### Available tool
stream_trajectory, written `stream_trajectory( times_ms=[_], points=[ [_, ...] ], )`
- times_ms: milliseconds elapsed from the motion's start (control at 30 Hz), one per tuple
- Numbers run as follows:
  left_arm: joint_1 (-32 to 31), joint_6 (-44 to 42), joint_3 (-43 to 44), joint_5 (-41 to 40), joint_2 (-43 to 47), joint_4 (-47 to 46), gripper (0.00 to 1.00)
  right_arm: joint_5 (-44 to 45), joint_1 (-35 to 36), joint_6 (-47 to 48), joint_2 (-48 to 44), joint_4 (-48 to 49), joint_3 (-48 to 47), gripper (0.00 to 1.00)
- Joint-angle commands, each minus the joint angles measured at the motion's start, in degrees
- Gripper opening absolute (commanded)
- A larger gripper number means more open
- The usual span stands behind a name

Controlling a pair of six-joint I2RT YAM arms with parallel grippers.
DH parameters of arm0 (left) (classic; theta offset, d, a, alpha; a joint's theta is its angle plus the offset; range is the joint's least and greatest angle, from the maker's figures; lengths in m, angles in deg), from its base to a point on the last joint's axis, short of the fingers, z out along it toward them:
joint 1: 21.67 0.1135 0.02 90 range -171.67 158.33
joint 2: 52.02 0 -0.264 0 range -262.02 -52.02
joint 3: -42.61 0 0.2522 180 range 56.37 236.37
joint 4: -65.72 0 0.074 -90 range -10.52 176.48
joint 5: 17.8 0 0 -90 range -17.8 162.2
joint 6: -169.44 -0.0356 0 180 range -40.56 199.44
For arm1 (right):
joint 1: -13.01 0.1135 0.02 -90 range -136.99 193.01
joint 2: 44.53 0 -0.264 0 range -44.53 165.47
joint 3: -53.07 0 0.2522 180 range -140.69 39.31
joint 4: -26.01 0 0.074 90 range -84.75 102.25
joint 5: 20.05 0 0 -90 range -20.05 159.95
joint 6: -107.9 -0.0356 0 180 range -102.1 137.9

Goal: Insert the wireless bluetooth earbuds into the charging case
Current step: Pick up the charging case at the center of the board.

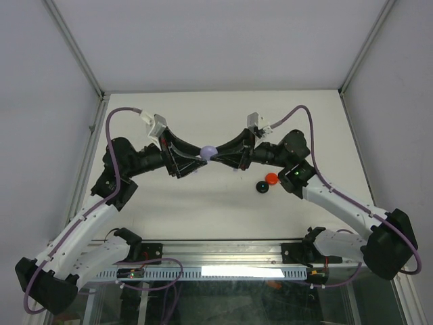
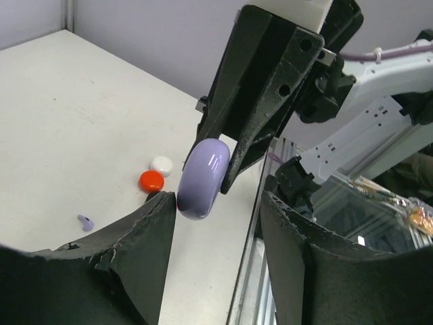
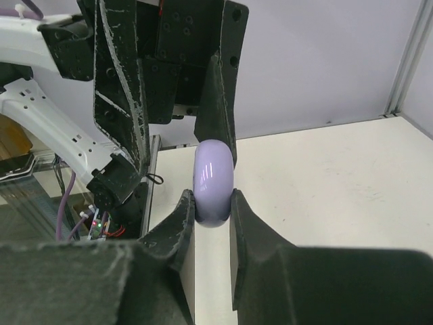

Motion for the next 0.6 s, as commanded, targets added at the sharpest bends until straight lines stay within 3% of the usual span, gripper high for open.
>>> stream_trajectory(
  times_ms=[0,367,500,567],
  points=[
    [0.12,-6.61,4.38,5.71,-1.25,5.73,0.53,-3.8,-0.36,3.96,-1.24,-9.01,-5.06,0.0],
    [0.12,-10.38,8.25,9.48,-6.2,9.41,0.38,-9.71,-0.34,7.6,1.66,-17.24,-9.87,0.0],
    [0.12,-10.66,8.21,9.88,-6.53,9.62,0.19,-9.94,-0.36,8.2,2.45,-18.12,-10.4,0.01],
    [0.12,-10.71,7.95,9.74,-6.38,9.55,0.07,-9.85,-0.37,8.06,2.65,-17.55,-9.89,0.12]
  ],
)
